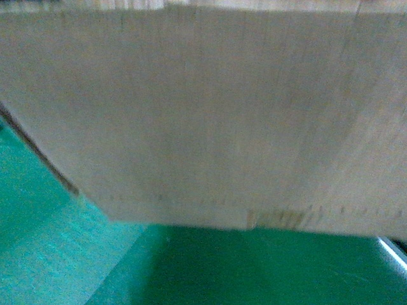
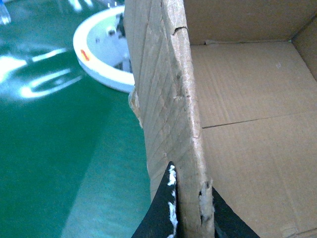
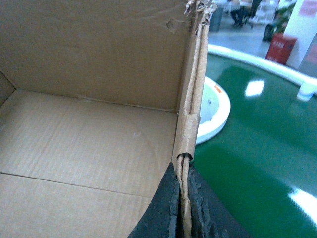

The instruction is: Sort boxes to right shelf from conveyor

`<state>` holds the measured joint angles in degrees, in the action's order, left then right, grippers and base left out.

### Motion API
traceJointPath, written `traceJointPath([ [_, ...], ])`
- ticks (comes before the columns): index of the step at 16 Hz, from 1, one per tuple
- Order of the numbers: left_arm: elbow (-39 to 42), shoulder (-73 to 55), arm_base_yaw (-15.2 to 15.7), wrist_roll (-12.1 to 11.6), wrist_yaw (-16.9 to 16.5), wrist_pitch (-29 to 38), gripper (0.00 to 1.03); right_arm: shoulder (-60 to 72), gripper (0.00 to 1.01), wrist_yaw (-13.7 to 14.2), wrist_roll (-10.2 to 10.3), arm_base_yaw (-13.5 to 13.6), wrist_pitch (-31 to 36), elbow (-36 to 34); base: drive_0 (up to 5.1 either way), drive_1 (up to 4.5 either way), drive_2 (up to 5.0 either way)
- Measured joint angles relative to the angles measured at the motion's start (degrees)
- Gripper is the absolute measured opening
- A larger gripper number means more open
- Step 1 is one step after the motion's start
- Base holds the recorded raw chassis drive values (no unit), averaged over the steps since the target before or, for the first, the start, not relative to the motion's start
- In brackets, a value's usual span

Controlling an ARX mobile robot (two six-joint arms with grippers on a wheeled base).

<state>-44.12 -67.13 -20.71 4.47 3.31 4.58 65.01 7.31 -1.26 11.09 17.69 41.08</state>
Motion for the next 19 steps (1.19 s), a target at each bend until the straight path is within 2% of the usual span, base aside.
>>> traceJointPath([
  [3, -2.0, 3.8, -0.4, -2.2, 1.8, 2.4, 0.03, -4.0, 0.02, 0.4, -2.3, -0.3, 3.6, 1.6, 0.0, 0.0, 0.0],
  [7, -1.9, 2.6, -0.5, -2.4, 1.8, 1.4, 0.03, -2.8, 0.02, 0.6, -2.5, -0.3, 2.6, 1.4, 0.0, 0.0, 0.0],
  [19, -1.9, 2.6, -0.5, -2.4, 1.8, 1.5, 0.03, -2.8, 0.02, 0.6, -2.8, -0.6, 2.8, 1.3, 0.0, -4.05, 4.0],
])
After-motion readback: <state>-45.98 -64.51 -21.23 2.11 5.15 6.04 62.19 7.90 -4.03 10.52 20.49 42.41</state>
